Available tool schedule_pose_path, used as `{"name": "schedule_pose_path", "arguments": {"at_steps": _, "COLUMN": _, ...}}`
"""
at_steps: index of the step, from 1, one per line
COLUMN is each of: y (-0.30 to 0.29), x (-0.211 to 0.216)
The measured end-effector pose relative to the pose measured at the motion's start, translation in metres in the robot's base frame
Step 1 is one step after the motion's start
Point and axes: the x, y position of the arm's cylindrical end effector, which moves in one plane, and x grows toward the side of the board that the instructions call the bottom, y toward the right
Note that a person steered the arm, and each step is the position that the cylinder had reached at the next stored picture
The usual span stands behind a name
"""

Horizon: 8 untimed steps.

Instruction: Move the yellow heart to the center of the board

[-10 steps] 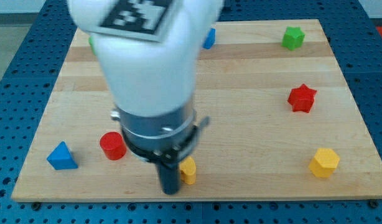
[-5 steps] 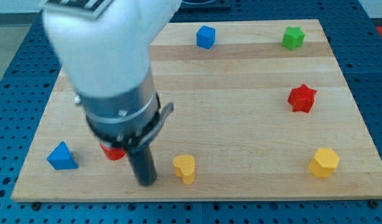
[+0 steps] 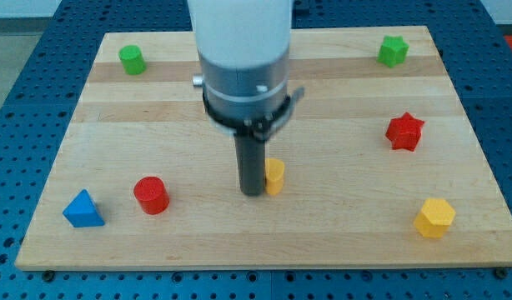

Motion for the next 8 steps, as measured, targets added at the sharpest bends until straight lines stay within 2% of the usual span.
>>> {"name": "schedule_pose_path", "arguments": {"at_steps": 1, "y": -0.002, "x": -0.006}}
{"name": "schedule_pose_path", "arguments": {"at_steps": 2, "y": -0.002, "x": 0.037}}
{"name": "schedule_pose_path", "arguments": {"at_steps": 3, "y": -0.002, "x": 0.103}}
{"name": "schedule_pose_path", "arguments": {"at_steps": 4, "y": 0.016, "x": 0.104}}
{"name": "schedule_pose_path", "arguments": {"at_steps": 5, "y": 0.031, "x": 0.008}}
{"name": "schedule_pose_path", "arguments": {"at_steps": 7, "y": 0.022, "x": -0.01}}
{"name": "schedule_pose_path", "arguments": {"at_steps": 8, "y": -0.004, "x": -0.056}}
